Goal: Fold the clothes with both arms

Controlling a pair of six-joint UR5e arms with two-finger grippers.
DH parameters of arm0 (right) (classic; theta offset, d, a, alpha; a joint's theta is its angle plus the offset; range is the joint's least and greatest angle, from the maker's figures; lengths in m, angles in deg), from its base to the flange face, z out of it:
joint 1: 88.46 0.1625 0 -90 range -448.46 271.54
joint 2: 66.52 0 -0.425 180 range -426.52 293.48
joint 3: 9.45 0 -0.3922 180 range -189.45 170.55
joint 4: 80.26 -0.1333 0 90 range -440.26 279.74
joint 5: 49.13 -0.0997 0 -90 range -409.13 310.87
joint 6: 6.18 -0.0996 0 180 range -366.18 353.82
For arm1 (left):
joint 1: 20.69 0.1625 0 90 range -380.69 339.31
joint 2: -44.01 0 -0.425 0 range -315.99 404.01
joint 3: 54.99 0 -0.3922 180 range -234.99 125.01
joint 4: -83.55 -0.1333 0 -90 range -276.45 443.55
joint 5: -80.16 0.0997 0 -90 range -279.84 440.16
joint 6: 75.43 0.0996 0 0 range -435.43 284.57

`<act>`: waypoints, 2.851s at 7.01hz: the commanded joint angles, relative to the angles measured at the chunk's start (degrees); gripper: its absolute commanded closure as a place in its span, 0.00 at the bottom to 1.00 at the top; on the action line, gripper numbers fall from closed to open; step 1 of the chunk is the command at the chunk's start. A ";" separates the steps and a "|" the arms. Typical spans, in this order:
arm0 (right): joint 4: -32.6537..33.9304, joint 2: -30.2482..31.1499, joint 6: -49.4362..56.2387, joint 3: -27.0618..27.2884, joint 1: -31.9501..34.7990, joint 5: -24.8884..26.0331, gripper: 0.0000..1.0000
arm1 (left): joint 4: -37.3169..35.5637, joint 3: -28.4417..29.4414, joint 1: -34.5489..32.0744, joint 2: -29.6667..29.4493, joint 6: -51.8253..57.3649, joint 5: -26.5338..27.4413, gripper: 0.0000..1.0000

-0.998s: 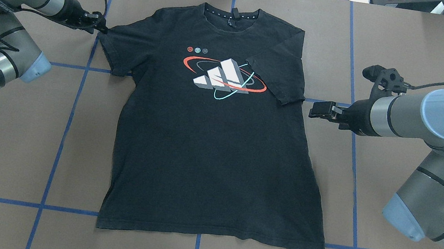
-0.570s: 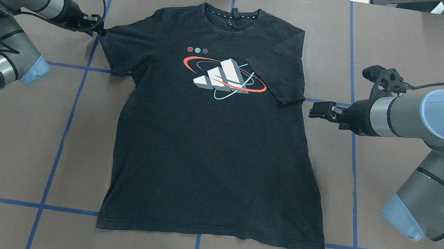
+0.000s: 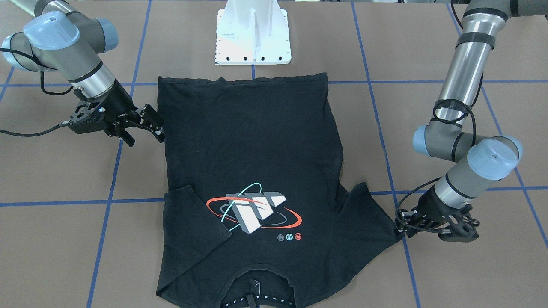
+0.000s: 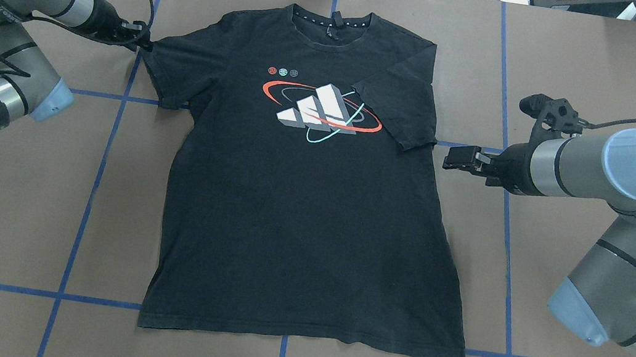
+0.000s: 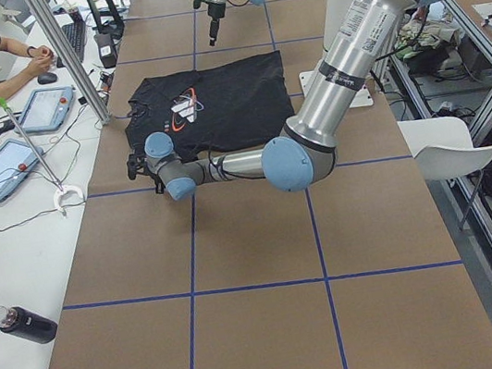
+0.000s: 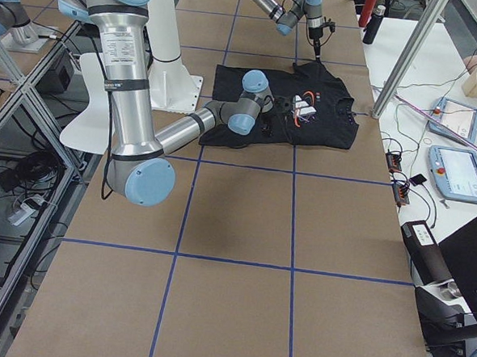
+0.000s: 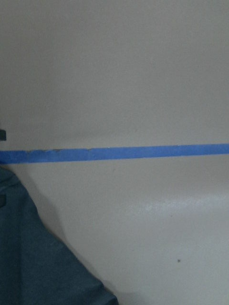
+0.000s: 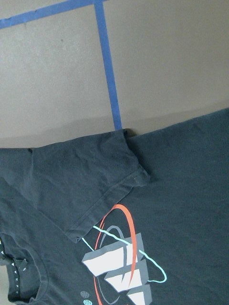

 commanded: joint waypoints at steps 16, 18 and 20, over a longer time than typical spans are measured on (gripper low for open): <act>0.09 -0.32 0.00 -0.53 -0.17 0.00 0.01 | -9.14 -14.05 9.97 -9.67 -28.20 5.78 1.00; 0.09 -0.32 0.00 -0.53 -0.17 0.00 0.01 | -9.14 -13.87 10.85 -9.85 -28.30 7.79 1.00; 0.00 -0.85 0.00 -1.49 -0.17 0.00 0.01 | -8.96 -13.87 11.21 -9.50 -28.04 7.80 0.74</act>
